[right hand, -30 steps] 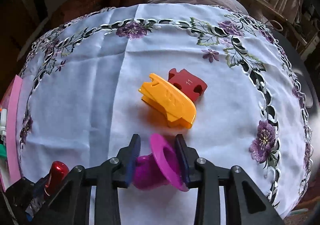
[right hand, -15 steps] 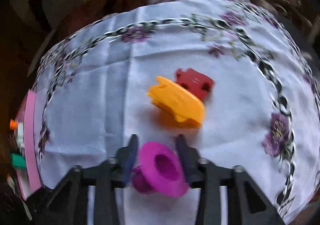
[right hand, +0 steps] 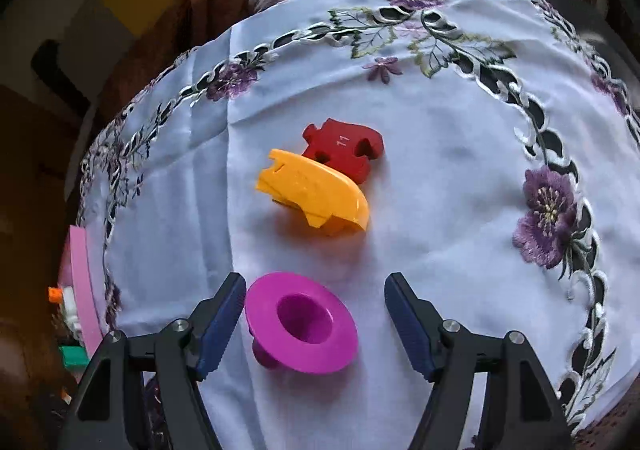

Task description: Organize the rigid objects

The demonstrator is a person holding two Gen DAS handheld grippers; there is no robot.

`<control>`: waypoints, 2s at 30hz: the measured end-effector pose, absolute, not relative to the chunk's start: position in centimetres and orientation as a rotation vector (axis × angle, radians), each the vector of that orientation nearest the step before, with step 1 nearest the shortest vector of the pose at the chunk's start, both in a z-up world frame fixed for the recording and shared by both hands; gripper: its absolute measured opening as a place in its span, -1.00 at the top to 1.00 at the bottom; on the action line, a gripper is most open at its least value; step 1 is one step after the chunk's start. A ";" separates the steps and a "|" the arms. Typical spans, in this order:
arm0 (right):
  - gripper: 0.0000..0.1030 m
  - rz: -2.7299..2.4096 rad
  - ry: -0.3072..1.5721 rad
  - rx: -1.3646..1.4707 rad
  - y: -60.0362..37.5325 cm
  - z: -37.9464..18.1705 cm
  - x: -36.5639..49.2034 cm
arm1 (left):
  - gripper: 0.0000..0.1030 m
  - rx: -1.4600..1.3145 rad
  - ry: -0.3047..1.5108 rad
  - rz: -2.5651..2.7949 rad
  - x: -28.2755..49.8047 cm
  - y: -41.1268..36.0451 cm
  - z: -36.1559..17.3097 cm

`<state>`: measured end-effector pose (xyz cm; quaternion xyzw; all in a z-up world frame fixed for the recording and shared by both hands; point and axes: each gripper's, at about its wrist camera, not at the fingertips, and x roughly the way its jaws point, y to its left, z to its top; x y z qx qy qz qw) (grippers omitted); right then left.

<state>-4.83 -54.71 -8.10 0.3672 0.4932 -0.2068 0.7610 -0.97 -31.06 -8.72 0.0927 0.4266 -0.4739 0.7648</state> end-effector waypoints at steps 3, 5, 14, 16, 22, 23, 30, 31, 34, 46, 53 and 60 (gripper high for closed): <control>-0.42 -0.467 1.064 0.844 -55.3 -8.3 -5.4 | 0.47 0.198 0.929 -1.031 -0.9 -31.0 -8.7; -0.42 -0.465 1.068 0.844 -55.3 -8.4 -5.5 | 0.47 0.199 0.928 -1.031 -0.9 -31.0 -8.7; 0.58 -0.418 1.128 0.702 -53.4 -8.4 -3.9 | 0.47 0.197 0.924 -1.025 -1.0 -31.0 -8.7; 0.69 -0.425 1.157 0.661 -53.1 -8.7 -3.6 | 0.47 0.203 0.918 -1.021 -1.1 -31.0 -8.7; 0.82 -0.451 1.152 0.573 -52.8 -8.5 -3.1 | 0.49 0.218 0.913 -0.991 -1.4 -31.1 -8.4; 0.84 -0.458 1.148 0.568 -52.9 -8.4 -3.1 | 0.49 0.224 0.910 -0.988 -1.4 -31.1 -8.3; 0.86 -0.482 1.157 0.472 -52.6 -8.5 -2.5 | 0.49 0.238 0.895 -0.967 -1.6 -30.4 -7.8; 0.86 -0.485 1.160 0.456 -52.5 -8.5 -2.5 | 0.49 0.236 0.903 -0.965 -1.6 -30.2 -7.7; 0.86 -0.492 1.159 0.449 -52.5 -8.6 -2.4 | 0.49 0.222 0.902 -0.955 -1.6 -29.7 -7.4; 0.85 -0.494 1.165 0.447 -52.4 -8.9 -2.4 | 0.49 0.174 0.781 -0.913 -2.1 -26.6 -2.6; 0.85 -0.496 1.171 0.378 -51.7 -8.9 -2.1 | 0.49 0.125 0.765 -0.864 -1.5 -23.5 -0.7; 0.85 -0.499 1.173 0.354 -51.4 -8.9 -2.0 | 0.49 0.049 0.780 -0.802 0.0 -18.9 0.2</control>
